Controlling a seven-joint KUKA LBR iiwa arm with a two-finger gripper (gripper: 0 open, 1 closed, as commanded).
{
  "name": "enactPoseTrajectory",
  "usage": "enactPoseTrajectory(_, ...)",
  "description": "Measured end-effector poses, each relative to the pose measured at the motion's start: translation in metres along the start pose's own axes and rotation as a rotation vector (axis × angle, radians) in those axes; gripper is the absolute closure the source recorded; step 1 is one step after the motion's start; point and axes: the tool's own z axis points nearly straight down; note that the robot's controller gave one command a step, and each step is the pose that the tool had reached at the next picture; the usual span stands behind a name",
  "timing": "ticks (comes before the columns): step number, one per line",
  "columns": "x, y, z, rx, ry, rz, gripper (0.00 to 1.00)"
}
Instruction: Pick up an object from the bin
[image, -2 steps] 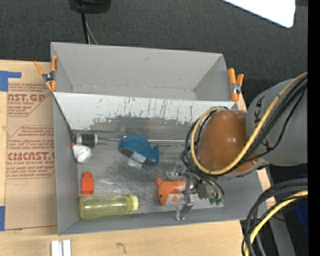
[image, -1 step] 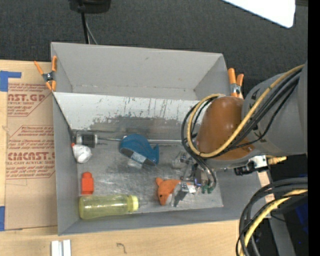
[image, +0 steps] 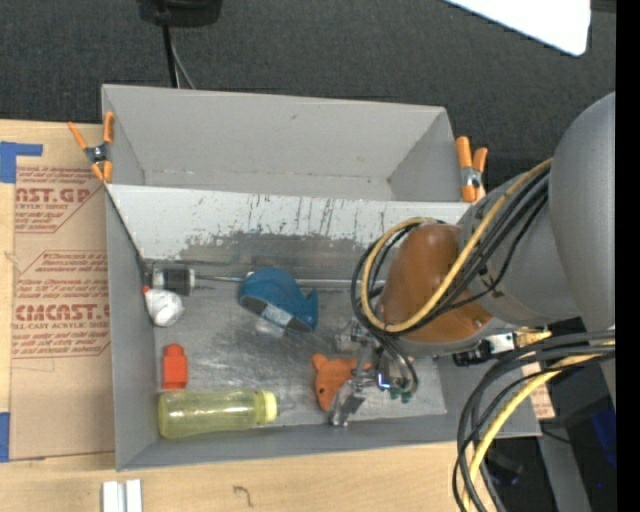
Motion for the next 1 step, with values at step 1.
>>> enactPoseTrajectory(1,0.0053,0.0026,-0.0031,0.001,0.009,-0.067,1.00)
